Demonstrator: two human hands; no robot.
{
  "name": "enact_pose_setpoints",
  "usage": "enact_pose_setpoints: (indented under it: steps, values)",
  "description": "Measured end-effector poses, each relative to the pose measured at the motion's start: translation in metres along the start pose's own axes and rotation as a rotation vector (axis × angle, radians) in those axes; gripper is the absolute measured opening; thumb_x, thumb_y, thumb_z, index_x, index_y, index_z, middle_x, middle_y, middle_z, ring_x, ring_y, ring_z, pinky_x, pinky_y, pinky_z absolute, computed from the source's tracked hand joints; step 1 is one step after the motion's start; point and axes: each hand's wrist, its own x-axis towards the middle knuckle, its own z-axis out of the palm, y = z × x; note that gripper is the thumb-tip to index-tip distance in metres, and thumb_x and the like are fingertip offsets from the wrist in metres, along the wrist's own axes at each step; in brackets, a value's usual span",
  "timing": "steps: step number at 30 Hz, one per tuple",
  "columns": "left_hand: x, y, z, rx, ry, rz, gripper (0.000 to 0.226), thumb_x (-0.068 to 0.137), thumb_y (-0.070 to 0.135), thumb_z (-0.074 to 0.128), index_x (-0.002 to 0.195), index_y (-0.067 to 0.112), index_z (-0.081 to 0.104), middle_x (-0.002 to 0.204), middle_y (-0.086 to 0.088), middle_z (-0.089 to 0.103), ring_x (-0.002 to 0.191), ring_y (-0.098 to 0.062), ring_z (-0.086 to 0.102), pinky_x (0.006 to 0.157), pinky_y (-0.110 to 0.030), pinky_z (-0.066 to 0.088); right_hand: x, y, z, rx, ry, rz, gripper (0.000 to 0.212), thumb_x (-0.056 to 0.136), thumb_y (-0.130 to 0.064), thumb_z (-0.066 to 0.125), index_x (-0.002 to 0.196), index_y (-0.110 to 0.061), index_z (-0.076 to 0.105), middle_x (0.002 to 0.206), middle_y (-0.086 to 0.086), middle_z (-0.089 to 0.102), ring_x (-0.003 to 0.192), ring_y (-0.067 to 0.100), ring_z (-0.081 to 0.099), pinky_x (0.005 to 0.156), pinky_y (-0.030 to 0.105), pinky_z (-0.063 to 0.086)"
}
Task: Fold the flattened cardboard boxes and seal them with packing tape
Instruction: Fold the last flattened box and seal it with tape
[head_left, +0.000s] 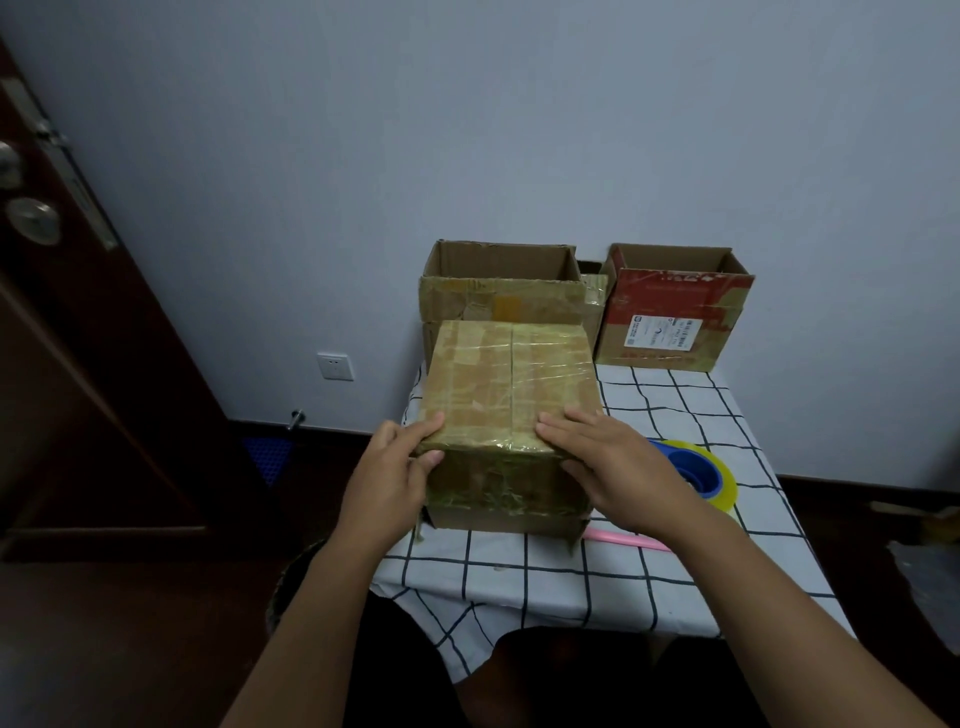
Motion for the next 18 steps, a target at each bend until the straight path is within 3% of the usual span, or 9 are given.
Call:
enact_pose_setpoints:
  steps: [2, 3, 5, 6, 7, 10, 13, 16, 18]
  values:
    - [-0.001, 0.009, -0.001, 0.137, -0.049, -0.053, 0.048, 0.095, 0.032, 0.060, 0.136, 0.047, 0.042, 0.126, 0.009, 0.040, 0.125, -0.012, 0.039, 0.096, -0.024, 0.040, -0.001, -0.001, 0.002, 0.007, -0.006, 0.005, 0.052, 0.099, -0.016, 0.055, 0.148, -0.029, 0.041, 0.155, -0.013, 0.036, 0.147, 0.015, 0.027, 0.122, 0.036, 0.017]
    - [-0.002, 0.017, -0.001, 0.246, -0.073, -0.061, 0.054, 0.093, 0.041, 0.060, 0.141, 0.047, 0.036, 0.144, 0.004, 0.027, 0.139, -0.019, 0.022, 0.109, -0.034, 0.032, 0.000, -0.001, 0.002, 0.006, -0.008, 0.003, 0.053, 0.100, -0.016, 0.053, 0.149, -0.030, 0.040, 0.155, -0.015, 0.034, 0.148, 0.014, 0.025, 0.122, 0.033, 0.014]
    - [-0.004, 0.038, 0.003, 0.404, -0.105, 0.047, 0.068, 0.091, 0.056, 0.054, 0.149, 0.047, 0.021, 0.157, 0.012, 0.002, 0.147, -0.017, -0.004, 0.119, -0.042, 0.006, 0.002, -0.002, 0.004, 0.011, -0.017, 0.008, 0.053, 0.101, -0.016, 0.051, 0.150, -0.031, 0.036, 0.156, -0.016, 0.030, 0.149, 0.012, 0.021, 0.122, 0.030, 0.009]
    - [-0.003, 0.048, 0.009, 0.417, -0.128, 0.138, 0.069, 0.091, 0.059, 0.052, 0.150, 0.047, 0.018, 0.159, 0.014, 0.002, 0.148, -0.015, -0.007, 0.119, -0.042, -0.002, 0.003, -0.002, 0.006, 0.023, -0.020, 0.003, 0.054, 0.101, -0.016, 0.050, 0.151, -0.031, 0.035, 0.157, -0.016, 0.029, 0.149, 0.012, 0.020, 0.123, 0.030, 0.009]
    - [-0.001, 0.057, 0.016, 0.400, -0.165, 0.216, 0.067, 0.092, 0.058, 0.051, 0.150, 0.046, 0.020, 0.160, 0.014, 0.009, 0.149, -0.013, -0.002, 0.121, -0.042, -0.001, 0.004, -0.004, 0.008, 0.039, -0.017, -0.014, 0.054, 0.101, -0.016, 0.050, 0.151, -0.030, 0.034, 0.157, -0.016, 0.028, 0.149, 0.011, 0.018, 0.122, 0.030, 0.007]
    - [0.005, 0.066, 0.034, 0.304, -0.244, 0.287, 0.057, 0.095, 0.045, 0.055, 0.148, 0.039, 0.035, 0.151, 0.015, 0.037, 0.139, -0.009, 0.031, 0.117, -0.036, 0.021, 0.006, -0.012, 0.014, 0.104, -0.034, -0.061, 0.058, 0.101, -0.013, 0.050, 0.154, -0.024, 0.029, 0.159, -0.012, 0.022, 0.147, 0.005, 0.006, 0.120, 0.025, 0.000]
    - [0.008, 0.059, 0.043, 0.223, -0.133, 0.265, 0.049, 0.094, 0.033, 0.059, 0.142, 0.034, 0.046, 0.135, 0.014, 0.055, 0.124, -0.009, 0.047, 0.105, -0.029, 0.029, -0.001, -0.009, 0.020, 0.151, 0.079, 0.036, 0.060, 0.101, -0.021, 0.051, 0.155, -0.018, 0.026, 0.162, -0.005, 0.013, 0.151, 0.013, 0.003, 0.122, 0.035, 0.015]
    - [0.008, 0.054, 0.049, 0.276, -0.093, 0.288, 0.035, 0.095, 0.030, 0.058, 0.130, 0.029, 0.060, 0.130, 0.012, 0.058, 0.120, -0.012, 0.051, 0.102, -0.032, 0.033, -0.013, -0.003, 0.028, 0.069, 0.301, 0.081, 0.049, 0.097, -0.040, 0.050, 0.138, -0.014, 0.053, 0.153, 0.011, 0.040, 0.135, 0.033, 0.047, 0.096, 0.043, 0.052]
    - [0.008, 0.054, 0.051, 0.315, -0.075, 0.315, 0.030, 0.094, 0.036, 0.057, 0.124, 0.030, 0.063, 0.126, 0.012, 0.058, 0.117, -0.013, 0.051, 0.101, -0.034, 0.034, -0.018, -0.001, 0.032, 0.047, 0.328, 0.087, 0.048, 0.098, -0.044, 0.043, 0.134, -0.016, 0.058, 0.146, 0.008, 0.050, 0.114, 0.029, 0.063, 0.077, 0.036, 0.059]
